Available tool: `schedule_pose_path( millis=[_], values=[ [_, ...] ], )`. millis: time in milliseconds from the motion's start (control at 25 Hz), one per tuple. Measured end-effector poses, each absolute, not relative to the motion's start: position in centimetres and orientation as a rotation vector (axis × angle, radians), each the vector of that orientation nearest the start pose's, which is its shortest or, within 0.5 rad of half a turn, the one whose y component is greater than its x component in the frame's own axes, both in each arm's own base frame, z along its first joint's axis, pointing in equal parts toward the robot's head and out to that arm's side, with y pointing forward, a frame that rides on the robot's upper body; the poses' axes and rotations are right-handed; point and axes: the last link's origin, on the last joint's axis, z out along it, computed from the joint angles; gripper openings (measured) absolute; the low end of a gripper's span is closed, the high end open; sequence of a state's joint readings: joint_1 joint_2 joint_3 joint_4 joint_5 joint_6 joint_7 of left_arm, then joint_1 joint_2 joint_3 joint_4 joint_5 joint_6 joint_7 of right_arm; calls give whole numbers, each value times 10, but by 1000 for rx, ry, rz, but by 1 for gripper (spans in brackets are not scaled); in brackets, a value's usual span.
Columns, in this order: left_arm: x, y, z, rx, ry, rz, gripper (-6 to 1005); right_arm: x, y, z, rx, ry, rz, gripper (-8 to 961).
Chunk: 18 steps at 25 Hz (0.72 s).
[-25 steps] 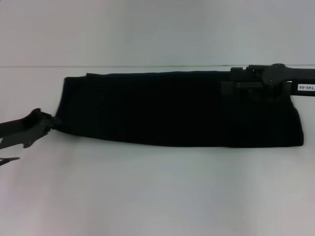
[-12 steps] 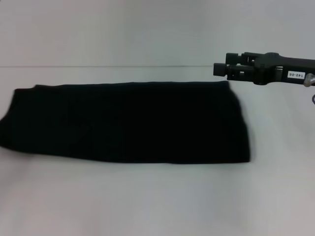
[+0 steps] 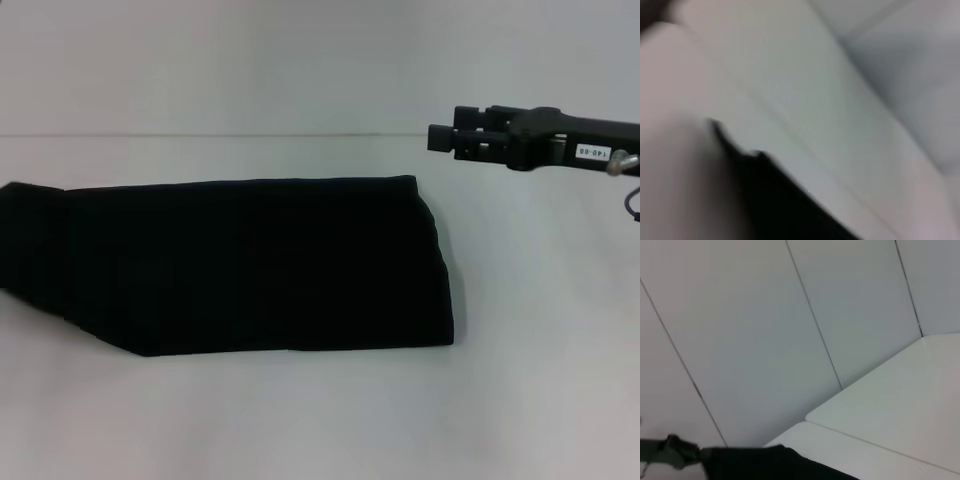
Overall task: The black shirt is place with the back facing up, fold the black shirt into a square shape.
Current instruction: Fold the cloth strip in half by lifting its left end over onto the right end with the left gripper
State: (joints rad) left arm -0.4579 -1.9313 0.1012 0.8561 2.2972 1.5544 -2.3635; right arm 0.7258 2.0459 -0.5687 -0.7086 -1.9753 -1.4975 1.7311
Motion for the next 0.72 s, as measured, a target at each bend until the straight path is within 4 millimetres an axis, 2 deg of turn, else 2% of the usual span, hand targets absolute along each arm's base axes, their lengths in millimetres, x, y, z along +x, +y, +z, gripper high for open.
schedule_pose_path(
  millis=[80,160,280,400,480,560,640,680,720],
  values=[
    [-336,332,150,-1825,-1754,-906,35,206,396,46,-2555,836,893,796],
    [-305,353,134,-1959,-1741,-943,37,216,391,56,-2528,845,920,796],
    [-245,387,82,-2193,-1735,-963,40,232,381,73,-2488,858,951,796],
    [-199,404,19,-2357,-1731,-902,43,253,369,94,-2427,880,971,796],
    [-172,405,-27,-2438,-1735,-856,45,270,360,110,-2374,893,968,795],
    [-157,401,-61,-2474,-1752,-816,47,281,354,122,-2343,896,955,795],
    [-151,390,-97,-2474,-1819,-786,49,288,350,132,-2327,896,940,795],
    [-151,390,-97,-2474,-1819,-786,50,291,349,135,-2323,896,934,795],
    [-156,376,-129,-2383,-1905,-820,51,293,347,138,-2318,898,929,795]
  ],
)
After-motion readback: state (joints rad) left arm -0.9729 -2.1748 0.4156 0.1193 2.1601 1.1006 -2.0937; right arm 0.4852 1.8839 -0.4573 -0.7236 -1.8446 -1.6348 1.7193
